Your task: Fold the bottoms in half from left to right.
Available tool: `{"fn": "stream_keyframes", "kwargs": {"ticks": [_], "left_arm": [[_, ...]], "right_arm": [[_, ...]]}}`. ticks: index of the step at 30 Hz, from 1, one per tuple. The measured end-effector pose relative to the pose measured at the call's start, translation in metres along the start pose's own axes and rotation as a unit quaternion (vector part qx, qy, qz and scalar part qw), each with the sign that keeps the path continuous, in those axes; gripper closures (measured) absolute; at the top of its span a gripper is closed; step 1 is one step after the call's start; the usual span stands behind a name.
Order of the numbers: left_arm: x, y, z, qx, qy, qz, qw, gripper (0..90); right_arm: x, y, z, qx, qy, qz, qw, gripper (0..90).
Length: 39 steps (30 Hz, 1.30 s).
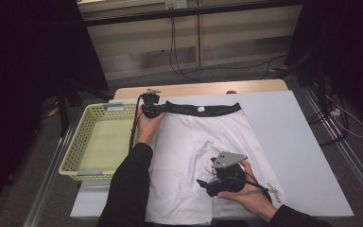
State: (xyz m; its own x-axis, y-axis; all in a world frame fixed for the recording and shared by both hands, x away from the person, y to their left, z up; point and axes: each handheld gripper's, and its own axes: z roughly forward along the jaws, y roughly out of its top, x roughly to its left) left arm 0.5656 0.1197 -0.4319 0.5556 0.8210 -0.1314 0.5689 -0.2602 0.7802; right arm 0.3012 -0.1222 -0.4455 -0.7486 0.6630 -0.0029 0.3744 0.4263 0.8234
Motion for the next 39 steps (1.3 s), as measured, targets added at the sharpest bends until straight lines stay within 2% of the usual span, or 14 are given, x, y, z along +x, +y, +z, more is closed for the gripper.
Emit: {"fn": "stream_keyframes", "kwargs": {"ticks": [1,4,7,12,15,19,21,23,32,35,39], "left_arm": [[0.0,0.0,0.0,0.001,-0.001,-0.001,1.0,84.9],[-0.001,0.0,0.0,0.0,-0.007,0.0,1.0,84.8],[-0.003,0.001,-0.001,-0.001,-0.008,0.004,1.0,84.7],[-0.005,0.002,-0.005,-0.005,-0.004,0.011,0.9999,84.7],[-0.005,0.003,-0.006,-0.004,-0.003,0.022,0.9997,84.7],[-0.006,0.002,-0.006,-0.005,-0.005,0.022,0.9997,84.7],[-0.006,0.002,-0.006,-0.002,-0.006,0.022,0.9997,84.6],[-0.005,0.001,-0.006,-0.001,-0.005,0.022,0.9997,84.6],[-0.005,0.0,-0.004,-0.001,-0.005,0.017,0.9998,84.6],[-0.004,0.0,-0.005,-0.001,-0.006,0.021,0.9998,84.5],[-0.004,0.001,-0.006,-0.002,-0.008,0.016,0.9998,84.5]], "right_arm": [[0.003,0.003,0.002,-0.002,-0.002,-0.004,1.0,15.5],[0.012,0.014,0.008,-0.001,0.013,-0.001,0.9999,17.5],[0.023,0.027,0.019,0.025,0.029,-0.012,0.9992,20.6],[0.039,0.043,0.041,0.036,0.056,-0.031,0.9973,24.0],[0.047,0.049,0.055,0.047,0.069,-0.041,0.9957,30.7],[0.058,0.057,0.069,0.043,0.069,-0.055,0.9952,42.6],[0.063,0.061,0.075,0.046,0.082,-0.062,0.9936,47.9],[0.068,0.063,0.082,0.051,0.082,-0.068,0.993,51.6],[0.085,0.065,0.107,0.066,0.095,-0.081,0.99,53.1],[0.091,0.065,0.112,0.068,0.1,-0.082,0.9893,49.6],[0.094,0.063,0.119,0.071,0.1,-0.079,0.9893,45.4]]}}
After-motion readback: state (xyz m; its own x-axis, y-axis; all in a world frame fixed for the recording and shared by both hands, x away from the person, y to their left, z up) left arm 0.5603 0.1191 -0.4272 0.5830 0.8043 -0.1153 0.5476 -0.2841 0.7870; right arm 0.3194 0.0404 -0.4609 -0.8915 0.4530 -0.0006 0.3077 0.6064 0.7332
